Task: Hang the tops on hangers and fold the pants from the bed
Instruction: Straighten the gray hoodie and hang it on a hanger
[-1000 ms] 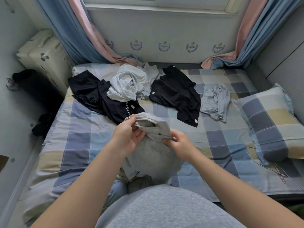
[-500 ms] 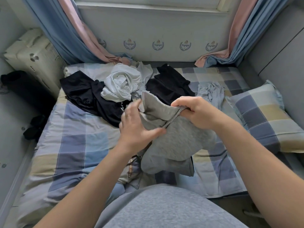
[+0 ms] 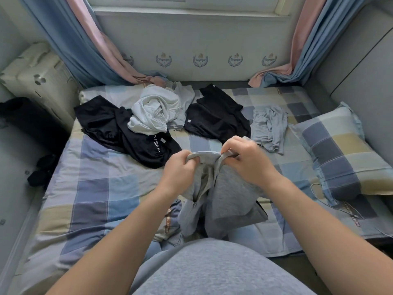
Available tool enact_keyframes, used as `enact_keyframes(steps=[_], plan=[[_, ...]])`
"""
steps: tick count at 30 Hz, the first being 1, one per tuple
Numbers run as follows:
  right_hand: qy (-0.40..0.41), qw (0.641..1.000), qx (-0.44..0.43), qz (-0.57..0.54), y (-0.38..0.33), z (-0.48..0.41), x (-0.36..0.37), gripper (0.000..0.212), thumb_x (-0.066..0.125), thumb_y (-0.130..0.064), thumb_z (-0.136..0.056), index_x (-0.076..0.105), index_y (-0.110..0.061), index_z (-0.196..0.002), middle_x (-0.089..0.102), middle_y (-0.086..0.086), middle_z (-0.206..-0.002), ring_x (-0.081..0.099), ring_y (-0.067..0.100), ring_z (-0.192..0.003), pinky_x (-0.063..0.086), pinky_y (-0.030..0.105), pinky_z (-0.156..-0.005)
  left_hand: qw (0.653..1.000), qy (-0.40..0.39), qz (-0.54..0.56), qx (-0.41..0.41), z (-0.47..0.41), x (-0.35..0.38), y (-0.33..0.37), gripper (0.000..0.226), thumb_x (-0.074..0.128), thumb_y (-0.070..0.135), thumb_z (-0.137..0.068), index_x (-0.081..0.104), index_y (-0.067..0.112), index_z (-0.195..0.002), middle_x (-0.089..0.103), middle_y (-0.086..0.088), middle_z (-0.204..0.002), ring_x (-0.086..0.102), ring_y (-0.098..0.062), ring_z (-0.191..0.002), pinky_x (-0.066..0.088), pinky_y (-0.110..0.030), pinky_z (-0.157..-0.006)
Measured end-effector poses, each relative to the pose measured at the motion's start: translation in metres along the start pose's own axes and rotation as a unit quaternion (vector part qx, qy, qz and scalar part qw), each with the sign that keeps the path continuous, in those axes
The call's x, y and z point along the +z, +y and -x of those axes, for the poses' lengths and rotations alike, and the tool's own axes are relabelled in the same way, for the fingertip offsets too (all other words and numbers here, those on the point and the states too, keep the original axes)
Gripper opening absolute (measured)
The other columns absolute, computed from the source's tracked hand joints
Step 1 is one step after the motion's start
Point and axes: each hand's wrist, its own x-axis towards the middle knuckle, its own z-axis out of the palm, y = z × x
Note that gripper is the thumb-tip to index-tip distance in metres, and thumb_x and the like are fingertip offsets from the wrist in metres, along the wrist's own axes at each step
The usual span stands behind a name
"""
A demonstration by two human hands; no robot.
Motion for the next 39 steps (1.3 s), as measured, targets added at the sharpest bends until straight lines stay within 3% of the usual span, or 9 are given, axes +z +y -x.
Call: enact_keyframes(steps=[3, 9, 17, 20, 23, 29, 31, 35, 39], plan=[[0.019, 0.999, 0.022, -0.014, 0.017, 0.01, 0.0, 0.013, 0.068, 0.003, -0.079, 0.062, -0.009, -0.082, 0.06, -0.003, -0.08, 0.056, 0.024, -0.073, 0.047, 0.045, -0.071, 0.987, 0.075, 0.119, -0.072, -0.009, -0.011, -0.012, 0.025, 0.056, 0.019, -0.097, 0.062, 0.009, -0.075, 0.057, 0.003, -0.066, 0.05, -0.013, -0.064, 0.041, -0.033, -0.065], [-0.156, 0.962, 0.221, -0.027, 0.043, 0.039, 0.011, 0.017, 0.066, -0.014, -0.091, 0.066, -0.026, -0.103, 0.065, -0.006, -0.11, 0.058, 0.018, -0.11, 0.041, 0.033, -0.098, 0.963, 0.017, 0.258, -0.078, -0.01, -0.02, -0.018, 0.022, 0.061, 0.026, -0.093, 0.074, 0.021, -0.076, 0.068, -0.005, -0.077, 0.062, -0.018, -0.073, 0.051, -0.036, -0.069], [-0.068, 0.949, 0.253, -0.175, 0.016, 0.02, 0.052, 0.09, 0.077, -0.035, -0.085, 0.022, -0.026, -0.156, 0.032, -0.005, -0.141, 0.032, 0.012, -0.13, 0.029, 0.032, -0.11, 0.948, -0.051, 0.315, -0.023, -0.001, -0.016, -0.003, 0.025, 0.059, 0.02, -0.098, 0.079, 0.023, -0.084, 0.073, -0.004, -0.083, 0.067, -0.014, -0.077, 0.055, -0.029, -0.07], [-0.04, 0.914, 0.324, -0.241, 0.017, 0.008, 0.064, 0.044, 0.073, -0.019, -0.086, 0.056, -0.021, -0.126, 0.057, 0.0, -0.122, 0.056, 0.02, -0.113, 0.047, 0.038, -0.095, 0.941, -0.091, 0.327, -0.014, 0.004, -0.015, 0.001, 0.019, 0.062, 0.029, -0.091, 0.079, 0.02, -0.09, 0.073, -0.007, -0.087, 0.068, -0.017, -0.081, 0.056, -0.029, -0.07], [-0.043, 0.898, 0.373, -0.228, 0.028, 0.005, 0.067, 0.008, 0.07, -0.007, -0.084, 0.065, -0.007, -0.09, 0.067, 0.007, -0.087, 0.062, 0.025, -0.087, 0.049, 0.036, -0.075, 0.952, -0.077, 0.294, -0.021, 0.002, -0.018, -0.001, 0.021, 0.062, 0.032, -0.09, 0.078, 0.02, -0.09, 0.073, -0.008, -0.089, 0.067, -0.02, -0.084, 0.055, -0.037, -0.076], [-0.063, 0.912, 0.404, -0.013, 0.051, 0.011, 0.043, 0.023, 0.047, 0.004, -0.081, 0.062, -0.014, -0.085, 0.066, 0.014, -0.093, 0.059, 0.035, -0.091, 0.046, 0.034, -0.071, 0.96, 0.076, 0.261, -0.06, -0.013, -0.031, -0.017, 0.023, 0.055, 0.017, -0.101, 0.069, 0.006, -0.087, 0.065, -0.012, -0.086, 0.059, -0.023, -0.083, 0.05, -0.04, -0.08], [-0.056, 0.906, 0.415, -0.066, 0.05, 0.013, 0.044, 0.026, 0.046, 0.007, -0.084, 0.065, -0.01, -0.089, 0.067, 0.017, -0.094, 0.062, 0.036, -0.092, 0.054, 0.039, -0.077, 0.966, 0.069, 0.241, -0.069, -0.015, -0.026, -0.021, 0.024, 0.054, 0.017, -0.102, 0.069, 0.005, -0.087, 0.067, -0.014, -0.087, 0.06, -0.024, -0.084, 0.051, -0.041, -0.081], [0.026, 0.779, 0.468, -0.417, 0.043, 0.02, 0.042, 0.019, 0.051, 0.009, -0.096, 0.064, -0.004, -0.091, 0.065, 0.012, -0.078, 0.067, 0.019, -0.067, 0.061, 0.034, -0.064, 0.952, 0.054, 0.261, -0.151, -0.026, -0.032, -0.027, 0.026, 0.052, 0.016, -0.104, 0.071, 0.006, -0.089, 0.075, -0.011, -0.085, 0.07, -0.022, -0.079, 0.058, -0.033, -0.073], [0.025, 0.64, 0.471, -0.607, 0.045, 0.025, 0.034, 0.019, 0.048, -0.009, -0.104, 0.062, -0.004, -0.093, 0.066, 0.005, -0.064, 0.066, 0.014, -0.056, 0.057, 0.026, -0.057, 0.919, -0.042, 0.309, -0.243, -0.03, -0.04, -0.039, 0.025, 0.045, 0.008, -0.104, 0.069, 0.003, -0.097, 0.073, -0.012, -0.084, 0.072, -0.019, -0.068, 0.059, -0.027, -0.06]])
